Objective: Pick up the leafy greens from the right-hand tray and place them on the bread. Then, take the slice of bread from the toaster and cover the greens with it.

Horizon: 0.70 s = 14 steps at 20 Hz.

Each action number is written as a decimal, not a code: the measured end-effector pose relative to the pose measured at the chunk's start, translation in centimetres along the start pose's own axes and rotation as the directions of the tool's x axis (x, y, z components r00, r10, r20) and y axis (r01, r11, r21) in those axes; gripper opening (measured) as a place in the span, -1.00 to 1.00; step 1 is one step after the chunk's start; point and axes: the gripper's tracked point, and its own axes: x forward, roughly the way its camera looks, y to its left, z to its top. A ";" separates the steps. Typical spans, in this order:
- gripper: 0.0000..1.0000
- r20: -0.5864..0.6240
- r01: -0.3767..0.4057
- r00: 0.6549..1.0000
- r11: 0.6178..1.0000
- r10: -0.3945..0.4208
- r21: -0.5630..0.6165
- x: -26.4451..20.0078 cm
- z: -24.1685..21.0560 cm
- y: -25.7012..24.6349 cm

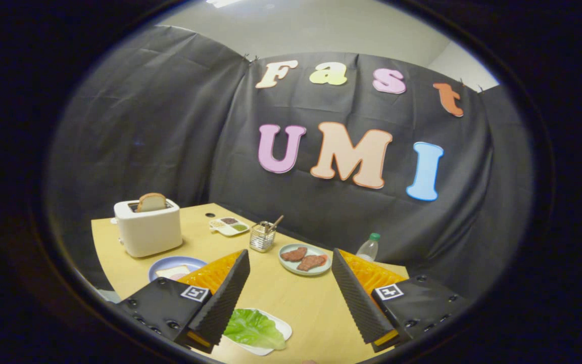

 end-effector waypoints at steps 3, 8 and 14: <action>1.00 -0.066 -0.083 0.995 0.996 0.081 -0.029 1.4 -2.2 0.7; 1.00 -0.181 -0.218 0.963 0.973 0.201 -0.075 3.6 -6.1 2.0; 1.00 -0.289 -0.320 0.914 0.943 0.284 -0.087 5.3 -10.5 3.1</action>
